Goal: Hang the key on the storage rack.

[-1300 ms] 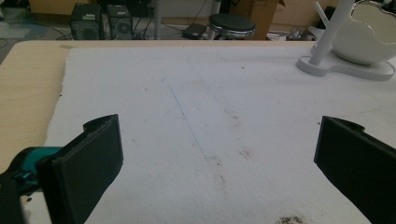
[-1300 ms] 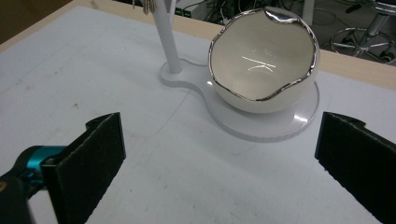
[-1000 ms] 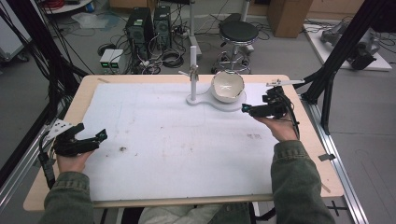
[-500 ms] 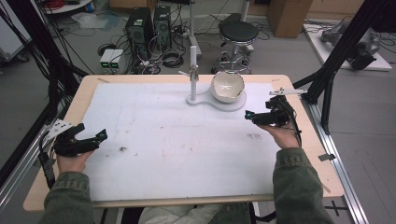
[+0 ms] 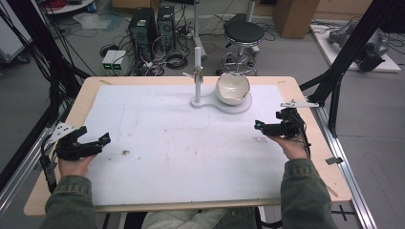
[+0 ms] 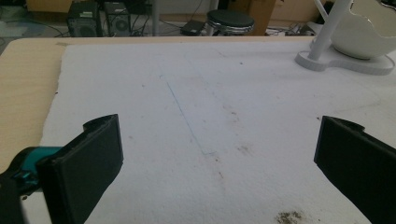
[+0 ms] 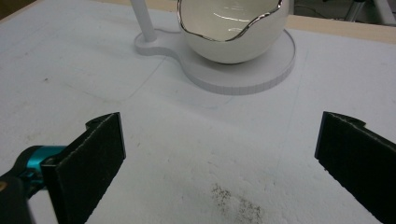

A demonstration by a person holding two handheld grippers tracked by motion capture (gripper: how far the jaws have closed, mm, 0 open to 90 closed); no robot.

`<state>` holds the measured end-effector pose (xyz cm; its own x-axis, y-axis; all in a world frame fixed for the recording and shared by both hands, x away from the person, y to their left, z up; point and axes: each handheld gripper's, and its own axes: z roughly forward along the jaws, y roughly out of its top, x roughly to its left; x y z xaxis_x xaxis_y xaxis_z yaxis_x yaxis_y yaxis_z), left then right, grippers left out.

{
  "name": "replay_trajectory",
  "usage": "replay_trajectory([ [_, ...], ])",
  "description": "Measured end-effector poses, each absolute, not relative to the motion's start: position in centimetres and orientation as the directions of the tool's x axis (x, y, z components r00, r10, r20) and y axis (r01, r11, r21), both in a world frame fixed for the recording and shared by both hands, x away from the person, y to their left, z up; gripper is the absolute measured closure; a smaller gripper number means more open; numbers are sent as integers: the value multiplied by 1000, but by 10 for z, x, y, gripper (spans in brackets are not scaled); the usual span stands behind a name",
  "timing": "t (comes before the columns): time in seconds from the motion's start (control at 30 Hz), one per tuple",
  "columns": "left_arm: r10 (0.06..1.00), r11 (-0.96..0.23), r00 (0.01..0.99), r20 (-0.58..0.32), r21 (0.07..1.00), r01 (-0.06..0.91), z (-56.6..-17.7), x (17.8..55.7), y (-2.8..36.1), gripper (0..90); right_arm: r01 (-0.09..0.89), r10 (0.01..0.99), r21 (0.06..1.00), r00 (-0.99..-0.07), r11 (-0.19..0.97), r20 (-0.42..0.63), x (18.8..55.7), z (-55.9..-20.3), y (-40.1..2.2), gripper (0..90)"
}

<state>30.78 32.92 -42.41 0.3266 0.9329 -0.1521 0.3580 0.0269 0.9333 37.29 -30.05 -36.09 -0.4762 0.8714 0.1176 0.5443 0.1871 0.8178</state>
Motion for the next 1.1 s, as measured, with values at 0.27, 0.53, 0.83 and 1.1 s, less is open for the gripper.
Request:
replay_trajectory([
  [0.27,931,23,332,-151,933,359,-425,308,330,17,543,873,825,-466,154,144,365,-380,-308,6],
  [0.53,931,25,332,-153,932,361,-426,308,330,17,537,880,832,-453,140,144,355,-397,-314,6],
  [0.83,930,22,335,-154,931,365,-427,307,329,17,535,887,833,-441,140,135,345,-409,-321,6],
  [1.1,924,19,347,-158,929,370,-429,310,327,17,519,889,844,-440,135,128,339,-407,-322,6],
])
